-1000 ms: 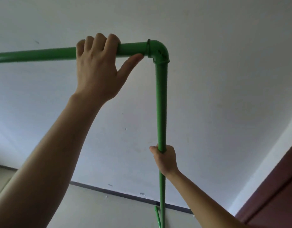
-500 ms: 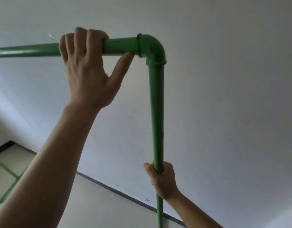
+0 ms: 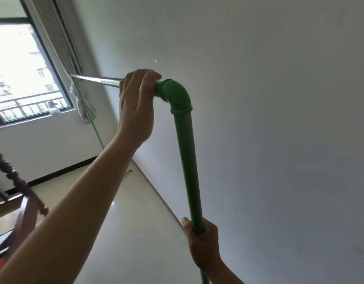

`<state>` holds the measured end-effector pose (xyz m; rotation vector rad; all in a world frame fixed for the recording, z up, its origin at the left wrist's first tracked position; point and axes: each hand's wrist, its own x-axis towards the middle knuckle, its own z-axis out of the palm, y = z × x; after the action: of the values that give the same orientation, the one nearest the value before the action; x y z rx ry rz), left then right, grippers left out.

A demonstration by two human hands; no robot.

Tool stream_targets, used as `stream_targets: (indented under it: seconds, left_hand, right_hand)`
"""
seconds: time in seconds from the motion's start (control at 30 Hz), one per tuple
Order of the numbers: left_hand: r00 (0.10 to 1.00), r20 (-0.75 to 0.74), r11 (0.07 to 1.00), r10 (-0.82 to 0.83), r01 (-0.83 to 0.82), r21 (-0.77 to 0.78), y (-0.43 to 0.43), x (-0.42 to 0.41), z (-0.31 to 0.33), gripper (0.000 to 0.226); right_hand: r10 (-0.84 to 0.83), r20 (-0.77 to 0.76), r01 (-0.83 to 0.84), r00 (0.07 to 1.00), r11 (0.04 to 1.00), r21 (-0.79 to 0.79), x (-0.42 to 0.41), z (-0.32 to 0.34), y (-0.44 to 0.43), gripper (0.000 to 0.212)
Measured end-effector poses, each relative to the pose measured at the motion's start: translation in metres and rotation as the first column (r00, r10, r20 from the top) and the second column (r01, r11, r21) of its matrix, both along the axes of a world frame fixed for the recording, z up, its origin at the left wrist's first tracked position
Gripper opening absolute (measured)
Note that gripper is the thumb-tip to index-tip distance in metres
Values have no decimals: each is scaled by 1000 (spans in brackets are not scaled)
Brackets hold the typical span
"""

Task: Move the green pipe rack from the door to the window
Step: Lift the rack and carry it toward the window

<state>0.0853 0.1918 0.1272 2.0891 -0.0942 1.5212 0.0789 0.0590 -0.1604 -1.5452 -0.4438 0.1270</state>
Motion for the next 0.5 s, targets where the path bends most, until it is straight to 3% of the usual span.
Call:
stream_targets:
  seconds: [0.1,0.17,0.27,0.33,0.4,0.5]
  left_hand:
    - [989,-113,987,95,-80,137,23,3,21,84]
    - [978,-194,979,80,-41,197,39,9,31,90]
    - [975,-213,983,66,-27,181,49,14,37,68]
    - [977,-167,973,130,-93,213,47,10,39,41]
    - [979,-202,954,12,49,295,50,2,38,17]
    - [974,-222,953,-52,116,282,51,-16,45,23]
  right_hand:
    - [-30,-6,30,1000,1000,10,1,-3,3,46]
    - [-51,-13,51,999,999,-9,0,-4,6,45]
    - [-65,-12,65,998,998,-8,-4,1,8,46]
    - [-85,2,85,996,996,-6,-9,2,8,49]
    - [-106,7,106,994,994,10,-18,3,6,53]
    - [-96,17,96,995,995,41,-32,4,6,56]
